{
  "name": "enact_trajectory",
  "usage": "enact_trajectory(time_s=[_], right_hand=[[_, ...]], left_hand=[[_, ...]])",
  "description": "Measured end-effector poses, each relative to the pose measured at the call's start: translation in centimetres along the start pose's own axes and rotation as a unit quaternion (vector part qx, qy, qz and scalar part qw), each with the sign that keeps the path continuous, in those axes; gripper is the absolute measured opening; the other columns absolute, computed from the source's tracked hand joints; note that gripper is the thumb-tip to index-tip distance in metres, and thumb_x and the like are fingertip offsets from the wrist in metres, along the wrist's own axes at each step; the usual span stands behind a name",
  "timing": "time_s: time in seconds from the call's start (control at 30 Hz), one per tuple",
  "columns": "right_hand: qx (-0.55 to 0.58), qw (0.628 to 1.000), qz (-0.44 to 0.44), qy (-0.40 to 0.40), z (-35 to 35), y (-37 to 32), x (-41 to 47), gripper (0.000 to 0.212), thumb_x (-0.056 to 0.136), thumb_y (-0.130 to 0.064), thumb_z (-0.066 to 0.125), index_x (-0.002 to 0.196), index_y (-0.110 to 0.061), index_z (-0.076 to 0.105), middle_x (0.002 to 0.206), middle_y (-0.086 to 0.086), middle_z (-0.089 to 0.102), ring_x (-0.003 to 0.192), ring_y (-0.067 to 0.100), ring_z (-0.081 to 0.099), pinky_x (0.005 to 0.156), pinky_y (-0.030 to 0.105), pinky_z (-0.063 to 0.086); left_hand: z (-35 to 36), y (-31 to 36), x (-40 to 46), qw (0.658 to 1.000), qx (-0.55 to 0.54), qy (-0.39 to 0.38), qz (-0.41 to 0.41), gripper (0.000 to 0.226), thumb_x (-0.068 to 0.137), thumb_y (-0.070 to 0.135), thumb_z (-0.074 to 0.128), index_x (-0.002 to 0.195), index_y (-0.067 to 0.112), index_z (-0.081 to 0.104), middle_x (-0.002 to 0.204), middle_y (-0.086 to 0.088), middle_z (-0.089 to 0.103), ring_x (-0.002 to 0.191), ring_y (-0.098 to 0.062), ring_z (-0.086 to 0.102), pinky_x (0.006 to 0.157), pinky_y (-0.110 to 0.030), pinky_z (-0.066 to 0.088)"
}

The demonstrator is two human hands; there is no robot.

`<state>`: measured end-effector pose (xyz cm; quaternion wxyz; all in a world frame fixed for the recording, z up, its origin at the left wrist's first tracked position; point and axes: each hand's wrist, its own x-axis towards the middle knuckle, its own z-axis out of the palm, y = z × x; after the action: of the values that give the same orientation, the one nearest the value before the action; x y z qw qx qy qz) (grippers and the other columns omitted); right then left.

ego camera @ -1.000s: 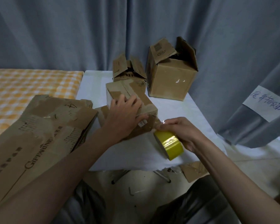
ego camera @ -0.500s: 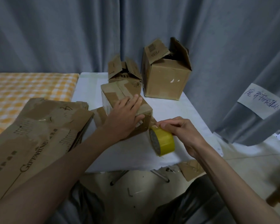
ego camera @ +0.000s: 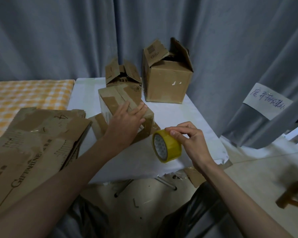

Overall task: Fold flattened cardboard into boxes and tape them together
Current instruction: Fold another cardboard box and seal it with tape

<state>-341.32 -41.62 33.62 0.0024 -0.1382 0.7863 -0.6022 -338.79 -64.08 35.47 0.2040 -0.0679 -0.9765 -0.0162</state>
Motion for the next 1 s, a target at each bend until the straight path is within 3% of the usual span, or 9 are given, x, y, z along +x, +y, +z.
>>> enact_trajectory(time_s=[0.07, 0.17, 0.27, 0.37, 0.57, 0.67, 0.8, 0.93, 1.0], right_hand=[[0.008, 1.000, -0.004, -0.010, 0.2, -0.1, 0.0, 0.016, 0.086, -0.013, 0.074, 0.099, -0.020, 0.081, 0.100, 0.009, 0.062, 0.089, 0.002, 0.059, 0.083, 0.023, 0.053], [0.017, 1.000, -0.006, -0.008, 0.2, 0.0, -0.1, 0.019, 0.086, -0.012, 0.074, 0.102, -0.021, 0.080, 0.099, 0.009, 0.061, 0.086, -0.002, 0.058, 0.081, 0.018, 0.052], [0.027, 1.000, -0.002, -0.002, 0.1, 0.3, -0.3, 0.021, 0.087, -0.012, 0.073, 0.103, -0.024, 0.080, 0.100, 0.008, 0.061, 0.087, -0.003, 0.058, 0.081, 0.017, 0.051], [0.038, 0.999, 0.004, -0.001, 0.1, 0.4, -0.7, 0.022, 0.089, -0.014, 0.071, 0.107, -0.026, 0.078, 0.103, 0.005, 0.063, 0.092, -0.002, 0.059, 0.084, 0.016, 0.052], [0.114, 0.986, 0.107, -0.062, -0.3, 1.1, -1.6, 0.052, 0.097, -0.034, 0.061, 0.146, -0.039, 0.046, 0.115, -0.032, 0.064, 0.111, -0.008, 0.059, 0.089, 0.016, 0.052], [0.112, 0.982, 0.099, -0.112, -0.2, 1.0, -2.4, 0.045, 0.094, -0.020, 0.067, 0.136, -0.032, 0.056, 0.110, -0.024, 0.072, 0.105, -0.002, 0.066, 0.080, 0.014, 0.053], [0.146, 0.985, 0.066, -0.064, 0.1, 0.2, -2.6, 0.035, 0.092, -0.010, 0.068, 0.123, -0.021, 0.056, 0.103, 0.006, 0.076, 0.095, 0.018, 0.072, 0.074, 0.024, 0.058], [0.106, 0.993, 0.021, -0.049, -0.1, -1.0, -2.0, 0.029, 0.094, -0.016, 0.067, 0.116, -0.027, 0.052, 0.092, 0.004, 0.076, 0.089, 0.019, 0.072, 0.072, 0.027, 0.060], [0.087, 0.995, -0.003, -0.041, -0.2, -1.7, -1.6, 0.022, 0.095, -0.016, 0.066, 0.109, -0.028, 0.055, 0.093, 0.007, 0.075, 0.092, 0.026, 0.070, 0.077, 0.037, 0.060]], left_hand=[[-1.2, 1.2, 0.0, 0.998, -0.035, 0.035, 0.041, 0.042, 0.099, 0.031, 0.055, 0.135, 0.010, 0.058, 0.140, -0.011, 0.056, 0.132, -0.038, 0.045, 0.109, -0.049, 0.034], [-2.0, 4.2, -0.3, 0.988, -0.115, 0.065, 0.083, 0.033, 0.092, 0.038, 0.065, 0.106, 0.010, 0.075, 0.102, -0.008, 0.068, 0.100, -0.027, 0.057, 0.086, -0.039, 0.047], [-1.7, 6.0, 0.2, 0.984, -0.171, -0.040, 0.001, 0.039, 0.092, 0.049, 0.060, 0.105, 0.016, 0.076, 0.099, -0.004, 0.067, 0.095, -0.017, 0.054, 0.083, -0.029, 0.041], [-1.5, 6.4, 0.9, 0.962, -0.260, -0.042, -0.066, 0.025, 0.085, 0.042, 0.071, 0.095, 0.020, 0.079, 0.089, 0.002, 0.067, 0.083, -0.012, 0.055, 0.071, -0.024, 0.039], [-1.5, 6.4, 1.3, 0.956, -0.275, -0.046, -0.089, 0.007, 0.083, 0.023, 0.074, 0.076, 0.020, 0.075, 0.070, 0.012, 0.059, 0.072, -0.008, 0.055, 0.065, -0.021, 0.043], [-1.4, 6.2, 1.4, 0.957, -0.272, -0.036, -0.096, 0.009, 0.085, 0.019, 0.070, 0.077, 0.017, 0.072, 0.071, 0.010, 0.058, 0.070, -0.008, 0.053, 0.059, -0.013, 0.034], [-2.2, 6.4, 1.5, 0.957, -0.279, -0.015, -0.084, 0.012, 0.086, 0.017, 0.069, 0.074, 0.017, 0.067, 0.072, 0.008, 0.055, 0.068, -0.007, 0.049, 0.057, -0.012, 0.029], [-4.1, 7.0, 1.1, 0.957, -0.279, 0.067, -0.037, 0.010, 0.084, 0.016, 0.073, 0.076, 0.011, 0.069, 0.072, 0.007, 0.055, 0.064, -0.006, 0.045, 0.060, -0.017, 0.032], [-5.0, 7.4, 0.7, 0.957, -0.273, 0.095, -0.018, 0.010, 0.083, 0.014, 0.075, 0.077, 0.008, 0.070, 0.072, 0.002, 0.059, 0.067, -0.009, 0.047, 0.063, -0.019, 0.034]])
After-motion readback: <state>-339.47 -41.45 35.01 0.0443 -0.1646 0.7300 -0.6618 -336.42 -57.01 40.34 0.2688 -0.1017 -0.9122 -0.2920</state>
